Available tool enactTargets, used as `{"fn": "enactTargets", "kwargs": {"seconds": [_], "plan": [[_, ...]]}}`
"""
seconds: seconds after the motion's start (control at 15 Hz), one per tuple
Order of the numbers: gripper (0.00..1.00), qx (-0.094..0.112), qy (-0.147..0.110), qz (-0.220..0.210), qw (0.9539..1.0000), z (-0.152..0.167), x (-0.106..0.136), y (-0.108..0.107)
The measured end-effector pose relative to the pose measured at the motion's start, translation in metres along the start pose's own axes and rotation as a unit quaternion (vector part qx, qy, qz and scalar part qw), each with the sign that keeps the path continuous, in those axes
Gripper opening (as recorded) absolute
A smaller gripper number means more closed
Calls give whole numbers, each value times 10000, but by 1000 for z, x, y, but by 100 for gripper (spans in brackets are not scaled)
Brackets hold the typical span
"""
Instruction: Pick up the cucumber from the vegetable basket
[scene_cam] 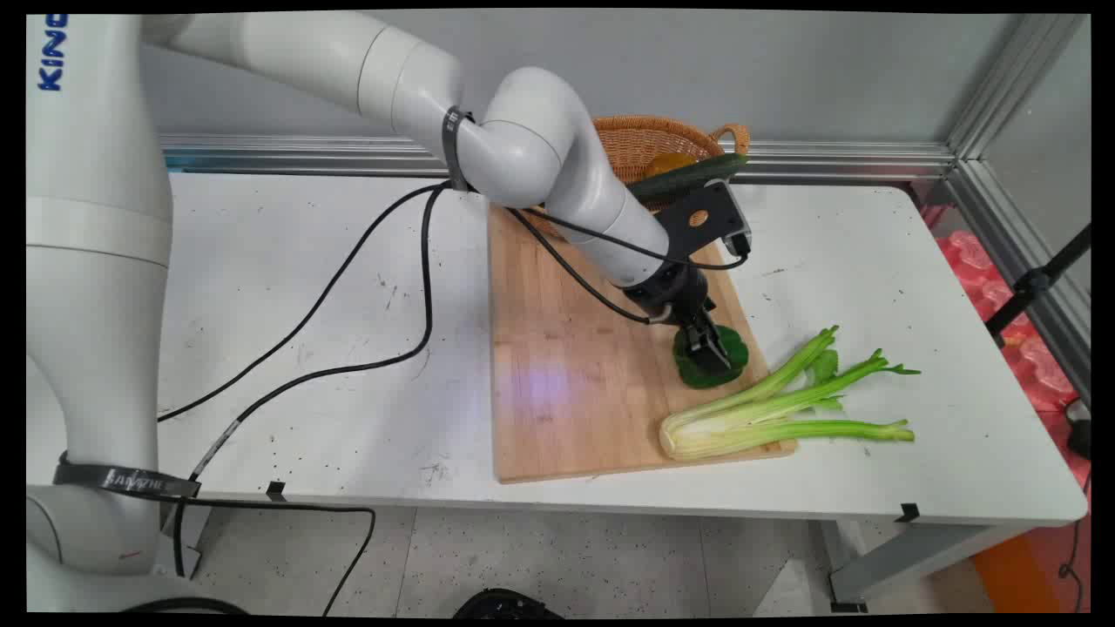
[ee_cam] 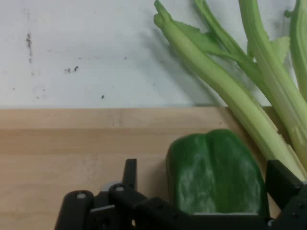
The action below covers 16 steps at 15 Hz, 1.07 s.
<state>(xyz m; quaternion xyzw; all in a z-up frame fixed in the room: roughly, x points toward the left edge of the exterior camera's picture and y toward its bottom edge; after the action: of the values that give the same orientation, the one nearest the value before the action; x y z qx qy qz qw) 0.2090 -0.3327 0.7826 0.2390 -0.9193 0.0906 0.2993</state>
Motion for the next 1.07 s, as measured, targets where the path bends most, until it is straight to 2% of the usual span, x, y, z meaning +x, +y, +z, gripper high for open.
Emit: {"fn": "enactTargets", "kwargs": {"seconds": [0.2, 0.6, 0.8, 1.07], "plan": [[100, 26, 51, -60, 10000, -5, 8, -7], [100, -12, 122, -264, 9996, -34, 30, -30], [100, -27, 60, -308, 9995, -54, 31, -47], [100, -10, -128, -324, 9994, -75, 22, -66]]}}
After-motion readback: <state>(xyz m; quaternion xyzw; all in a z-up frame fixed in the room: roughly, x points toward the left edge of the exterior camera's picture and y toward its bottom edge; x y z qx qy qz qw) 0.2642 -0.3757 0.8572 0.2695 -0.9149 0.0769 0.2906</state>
